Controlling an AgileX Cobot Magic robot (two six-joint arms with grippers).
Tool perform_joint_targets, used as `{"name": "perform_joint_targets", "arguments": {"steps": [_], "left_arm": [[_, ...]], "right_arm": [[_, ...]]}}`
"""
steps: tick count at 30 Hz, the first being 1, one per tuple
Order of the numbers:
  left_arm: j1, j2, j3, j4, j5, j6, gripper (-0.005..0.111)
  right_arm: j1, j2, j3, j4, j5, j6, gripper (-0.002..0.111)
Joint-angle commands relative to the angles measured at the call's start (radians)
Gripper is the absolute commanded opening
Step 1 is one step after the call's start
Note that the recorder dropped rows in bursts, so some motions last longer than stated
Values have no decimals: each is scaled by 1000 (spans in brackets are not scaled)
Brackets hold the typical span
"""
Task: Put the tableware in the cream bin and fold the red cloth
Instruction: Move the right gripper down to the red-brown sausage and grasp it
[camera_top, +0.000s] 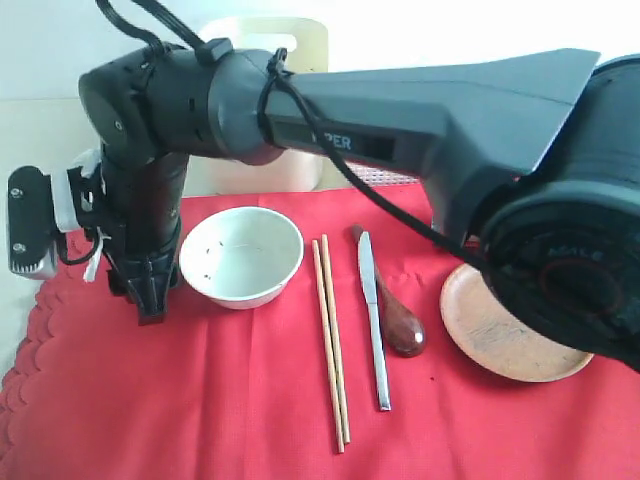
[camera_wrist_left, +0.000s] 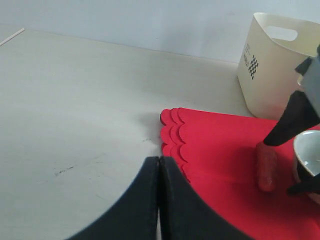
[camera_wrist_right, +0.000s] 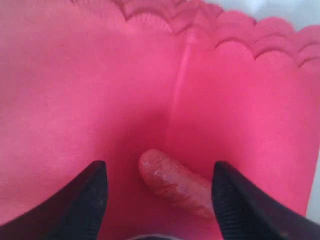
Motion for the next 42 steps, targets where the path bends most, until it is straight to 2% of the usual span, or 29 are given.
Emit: {"name": "perform_joint_targets", "arguments": {"steps": [1, 11, 14, 25, 28, 35, 37, 40, 42], "left_arm": [[-4, -6, 0, 1, -8, -3, 0], [-4, -6, 0, 1, -8, -3, 0], [-4, -6, 0, 1, -8, -3, 0], [-4, -6, 0, 1, -8, -3, 0], [-4, -6, 0, 1, -8, -3, 0], [-4, -6, 0, 1, -8, -3, 0], [-4, -6, 0, 1, -8, -3, 0], [-4, -6, 0, 1, -8, -3, 0], [-4, -6, 0, 1, -8, -3, 0]], "right_arm": [[3, 35, -6, -63, -26, -15, 64], [3, 92, -6, -129, -30, -15, 61], [3, 94, -6, -157, -34, -15, 52], [3, 94, -6, -174, -102, -13, 8], [3, 87, -6, -174, -109, -13, 0], [3, 69, -6, -146, -110, -9, 0], [3, 71, -6, -116, -103, -9, 9], [3, 74, -6, -134, -107, -9, 34], [3, 79, -6, -152, -117, -7, 42]]}}
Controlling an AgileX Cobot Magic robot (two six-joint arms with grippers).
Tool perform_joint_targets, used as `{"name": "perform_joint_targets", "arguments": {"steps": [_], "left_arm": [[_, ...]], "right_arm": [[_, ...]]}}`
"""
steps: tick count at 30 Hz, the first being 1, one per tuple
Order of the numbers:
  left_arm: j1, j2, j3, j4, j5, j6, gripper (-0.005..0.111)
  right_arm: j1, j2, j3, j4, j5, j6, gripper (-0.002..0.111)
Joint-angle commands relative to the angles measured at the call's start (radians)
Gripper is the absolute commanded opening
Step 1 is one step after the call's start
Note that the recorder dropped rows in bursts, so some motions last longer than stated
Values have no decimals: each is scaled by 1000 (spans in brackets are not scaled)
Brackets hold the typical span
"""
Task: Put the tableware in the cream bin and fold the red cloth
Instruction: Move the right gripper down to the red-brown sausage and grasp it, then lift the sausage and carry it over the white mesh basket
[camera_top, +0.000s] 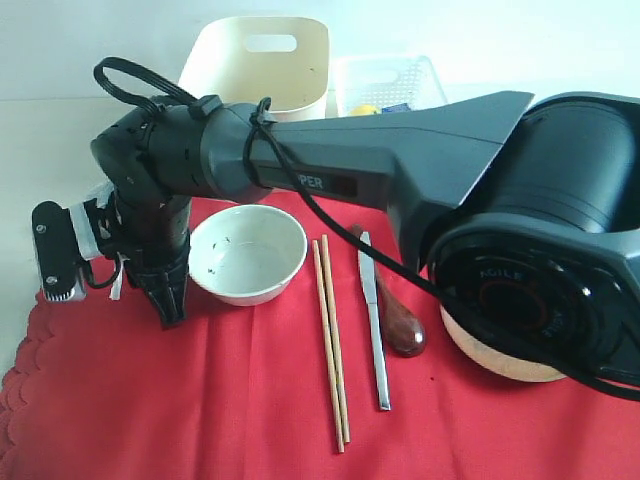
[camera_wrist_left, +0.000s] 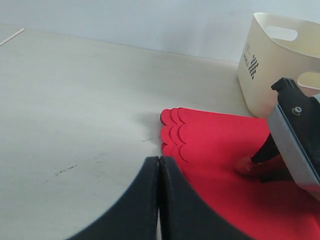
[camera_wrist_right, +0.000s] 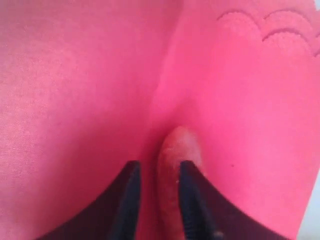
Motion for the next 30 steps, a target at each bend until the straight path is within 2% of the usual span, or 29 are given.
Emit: {"name": "perform_joint_targets", "arguments": {"steps": [1, 9, 14, 24, 25, 29, 30], "left_arm": [[-4, -6, 0, 1, -8, -3, 0], [-4, -6, 0, 1, -8, -3, 0], [-4, -6, 0, 1, -8, -3, 0], [-4, -6, 0, 1, -8, -3, 0], [-4, -6, 0, 1, -8, -3, 0], [-4, -6, 0, 1, -8, -3, 0], [-4, -6, 0, 1, -8, -3, 0]], "right_arm": [[1, 1, -2, -24, -8, 7, 44], [-3, 43, -2, -78, -32, 113, 44], [-9, 53, -2, -78, -26, 131, 44], [-13, 86, -2, -204, -25, 139, 42], [-13, 88, -2, -213, -28, 139, 40], [-13, 82, -2, -229, -43, 139, 5], [-11, 76, -2, -229, -50, 145, 0]]}}
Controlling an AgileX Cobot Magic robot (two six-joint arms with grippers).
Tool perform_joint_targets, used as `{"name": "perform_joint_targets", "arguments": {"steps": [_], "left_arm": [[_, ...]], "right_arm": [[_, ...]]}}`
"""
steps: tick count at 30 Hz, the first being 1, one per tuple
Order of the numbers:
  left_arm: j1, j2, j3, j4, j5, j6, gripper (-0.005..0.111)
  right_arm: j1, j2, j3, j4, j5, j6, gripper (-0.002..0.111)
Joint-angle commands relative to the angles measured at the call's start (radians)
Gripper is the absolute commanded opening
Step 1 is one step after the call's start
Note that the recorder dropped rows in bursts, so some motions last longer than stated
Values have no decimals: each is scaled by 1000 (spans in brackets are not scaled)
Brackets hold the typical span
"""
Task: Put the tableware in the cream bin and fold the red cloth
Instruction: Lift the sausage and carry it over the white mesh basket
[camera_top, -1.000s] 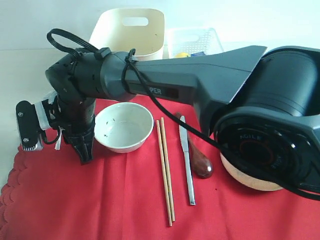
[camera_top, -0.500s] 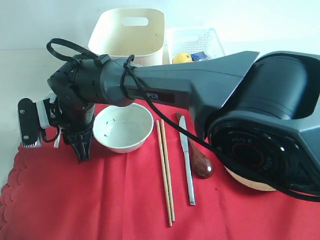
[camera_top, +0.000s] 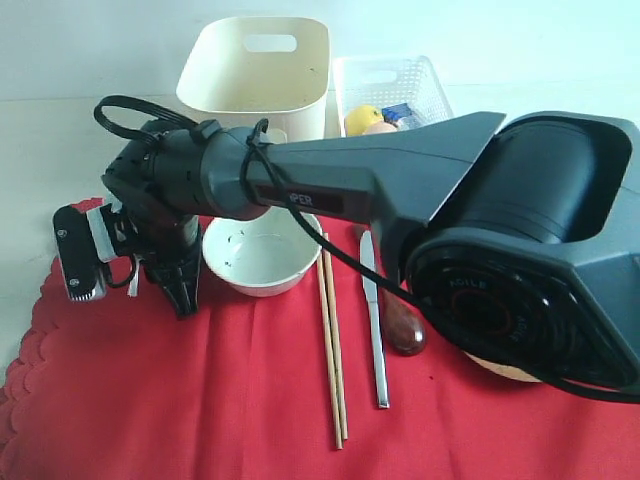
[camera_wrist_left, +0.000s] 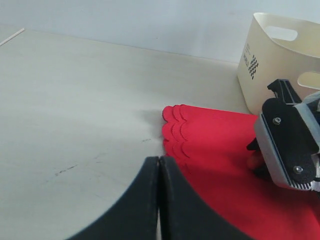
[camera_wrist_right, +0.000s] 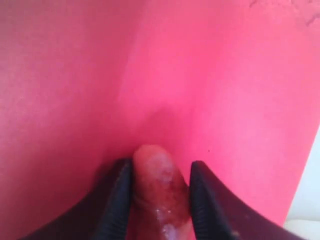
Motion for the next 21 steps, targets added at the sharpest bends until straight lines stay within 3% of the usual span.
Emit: {"name": "perform_joint_targets", "arguments": {"steps": [1, 12, 21], "left_arm": [[-4, -6, 0, 1, -8, -3, 0], [-4, -6, 0, 1, -8, -3, 0], [-4, -6, 0, 1, -8, -3, 0]], "right_arm": [[-5, 8, 6, -25, -2, 18, 0], [-5, -183, 6, 44, -63, 121, 0], [-7, -361, 6, 92, -43, 390, 0]]}}
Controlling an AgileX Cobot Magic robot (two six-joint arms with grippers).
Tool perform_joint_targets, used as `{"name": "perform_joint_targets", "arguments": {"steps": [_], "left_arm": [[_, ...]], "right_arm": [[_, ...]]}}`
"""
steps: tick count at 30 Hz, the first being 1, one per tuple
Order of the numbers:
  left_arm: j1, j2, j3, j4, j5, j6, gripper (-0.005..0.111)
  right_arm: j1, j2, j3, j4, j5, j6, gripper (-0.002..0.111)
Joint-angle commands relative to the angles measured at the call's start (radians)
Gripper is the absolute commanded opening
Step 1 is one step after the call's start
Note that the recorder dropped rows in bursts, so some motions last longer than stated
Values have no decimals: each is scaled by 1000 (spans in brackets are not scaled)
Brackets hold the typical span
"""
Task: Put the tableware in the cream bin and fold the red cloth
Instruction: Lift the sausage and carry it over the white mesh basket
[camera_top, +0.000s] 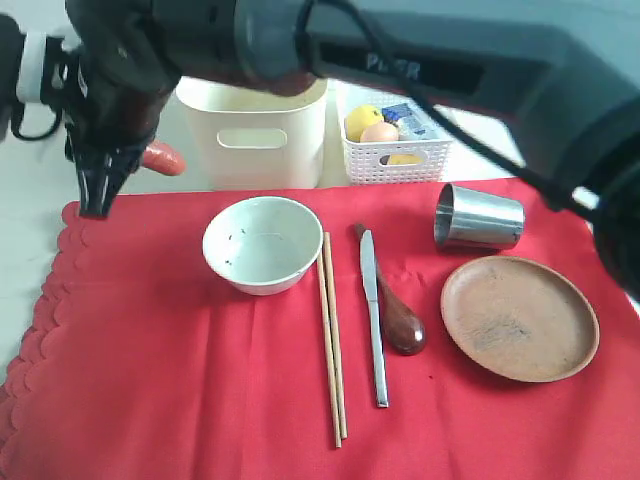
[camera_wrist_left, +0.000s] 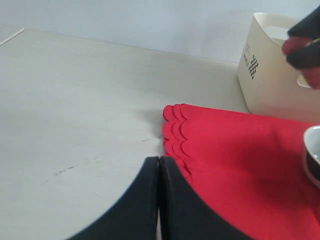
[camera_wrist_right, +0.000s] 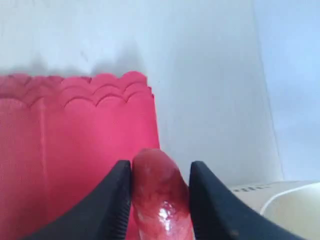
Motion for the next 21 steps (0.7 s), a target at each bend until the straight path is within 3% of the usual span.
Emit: {"name": "perform_joint_targets", "arguments": {"steps": [1, 9, 21], "left_arm": [[-4, -6, 0, 1, -8, -3, 0], [-4, -6, 0, 1, -8, -3, 0], [-4, -6, 0, 1, -8, -3, 0]], "right_arm": [[-10, -96, -3, 5, 19, 130, 0], [-46, -232, -3, -2, 127, 263, 0], [-173, -390, -3, 24, 297, 261, 0]]}}
